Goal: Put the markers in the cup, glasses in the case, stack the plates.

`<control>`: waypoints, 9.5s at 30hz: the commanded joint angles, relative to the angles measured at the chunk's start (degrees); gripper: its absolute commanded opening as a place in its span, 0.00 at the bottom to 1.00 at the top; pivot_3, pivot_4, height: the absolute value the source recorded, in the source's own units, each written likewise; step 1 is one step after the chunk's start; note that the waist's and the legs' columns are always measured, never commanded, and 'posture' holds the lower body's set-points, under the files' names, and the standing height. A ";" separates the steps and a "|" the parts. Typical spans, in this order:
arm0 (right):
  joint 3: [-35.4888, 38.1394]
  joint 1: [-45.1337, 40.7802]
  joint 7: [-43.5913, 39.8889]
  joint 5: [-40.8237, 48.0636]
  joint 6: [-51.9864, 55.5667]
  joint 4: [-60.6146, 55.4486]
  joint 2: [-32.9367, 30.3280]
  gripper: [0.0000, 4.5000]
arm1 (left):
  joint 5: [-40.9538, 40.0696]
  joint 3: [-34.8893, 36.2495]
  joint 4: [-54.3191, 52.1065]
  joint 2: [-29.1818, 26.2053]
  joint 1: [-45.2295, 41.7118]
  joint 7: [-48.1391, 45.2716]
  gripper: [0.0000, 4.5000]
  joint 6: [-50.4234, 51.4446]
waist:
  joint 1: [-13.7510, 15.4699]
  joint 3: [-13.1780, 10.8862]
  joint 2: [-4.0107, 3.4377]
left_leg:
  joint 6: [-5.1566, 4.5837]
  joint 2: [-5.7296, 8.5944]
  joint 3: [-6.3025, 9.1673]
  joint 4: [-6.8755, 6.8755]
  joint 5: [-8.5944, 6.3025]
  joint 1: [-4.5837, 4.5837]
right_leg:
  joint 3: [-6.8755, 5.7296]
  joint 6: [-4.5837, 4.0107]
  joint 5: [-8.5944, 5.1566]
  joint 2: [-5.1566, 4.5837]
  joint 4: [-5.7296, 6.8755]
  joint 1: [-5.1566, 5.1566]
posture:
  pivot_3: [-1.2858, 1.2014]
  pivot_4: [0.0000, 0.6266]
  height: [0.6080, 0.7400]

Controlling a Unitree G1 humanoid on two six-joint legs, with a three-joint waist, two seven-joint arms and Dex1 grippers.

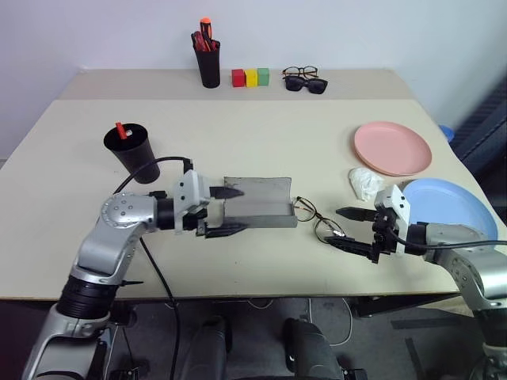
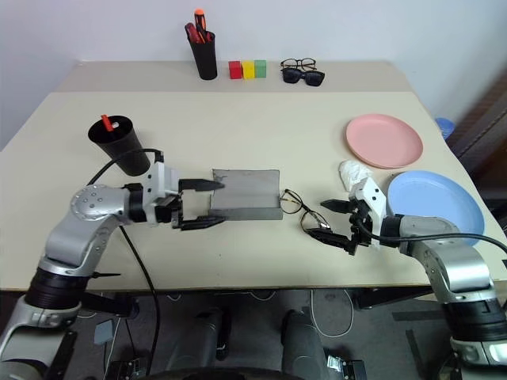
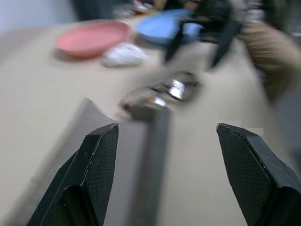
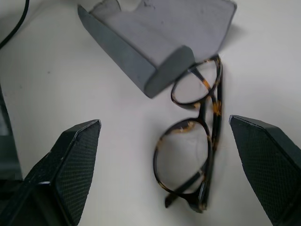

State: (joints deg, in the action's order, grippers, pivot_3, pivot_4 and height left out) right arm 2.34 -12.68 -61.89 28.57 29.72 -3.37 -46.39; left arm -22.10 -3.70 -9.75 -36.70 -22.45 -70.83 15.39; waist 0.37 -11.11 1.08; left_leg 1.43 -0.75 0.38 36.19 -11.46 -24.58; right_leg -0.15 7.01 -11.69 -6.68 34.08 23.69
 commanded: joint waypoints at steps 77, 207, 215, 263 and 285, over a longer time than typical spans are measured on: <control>-8.59 -16.65 -10.86 -10.01 2.81 10.48 3.78 0.49 | -2.55 0.00 0.50 -4.68 3.29 -3.71 1.00 -1.52 | -0.16 -0.01 -0.02 | 0.01 -0.02 -0.04 -0.04 0.00 -0.02 | 0.01 0.01 0.01 0.01 0.04 0.09 | 0.52 0.24 1.00; 1.26 -38.57 -5.89 1.19 22.85 18.64 6.54 0.02 | -2.66 1.10 -3.48 -2.83 9.10 4.36 1.00 -1.48 | -1.54 -0.01 -0.05 | 0.01 -0.03 -0.03 0.08 0.02 -0.63 | 0.01 0.04 0.05 0.08 0.26 0.74 | 0.52 0.24 1.00; -5.31 -40.39 -2.11 -1.26 17.10 19.53 19.98 0.02 | -2.98 6.55 -0.86 -3.60 16.32 1.75 1.00 -11.92 | -1.48 0.01 -0.11 | 0.00 -0.09 -0.02 0.04 0.02 -0.62 | 0.02 0.04 0.05 0.15 0.32 0.79 | 0.52 0.24 1.00; -25.24 -39.81 -23.39 -19.88 7.04 28.08 15.86 0.21 | -13.24 19.50 4.13 -4.31 20.85 -2.72 1.00 -8.96 | -1.16 0.05 -0.15 | 0.06 -0.11 -0.03 0.04 0.05 -0.63 | 0.01 -0.01 0.07 0.16 0.31 0.82 | 0.52 0.24 1.00; 9.71 -3.61 2.14 -6.33 24.05 -26.79 3.01 0.88 | 3.89 5.27 34.12 4.08 -15.51 7.84 0.26 -12.96 | 0.37 0.09 -0.08 | 0.08 -0.08 -0.01 0.10 0.06 -0.66 | -0.01 0.18 0.17 0.16 0.31 0.77 | 0.52 0.24 1.00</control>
State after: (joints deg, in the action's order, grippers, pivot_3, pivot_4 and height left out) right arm 8.76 -17.38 -61.79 21.05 53.27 -25.05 -42.36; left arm -20.46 2.60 21.29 -33.12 -34.94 -63.19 5.27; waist 0.73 -11.03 1.00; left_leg 1.51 -0.82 0.35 36.32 -11.40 -25.24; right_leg -0.15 7.19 -11.52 -6.53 34.38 24.46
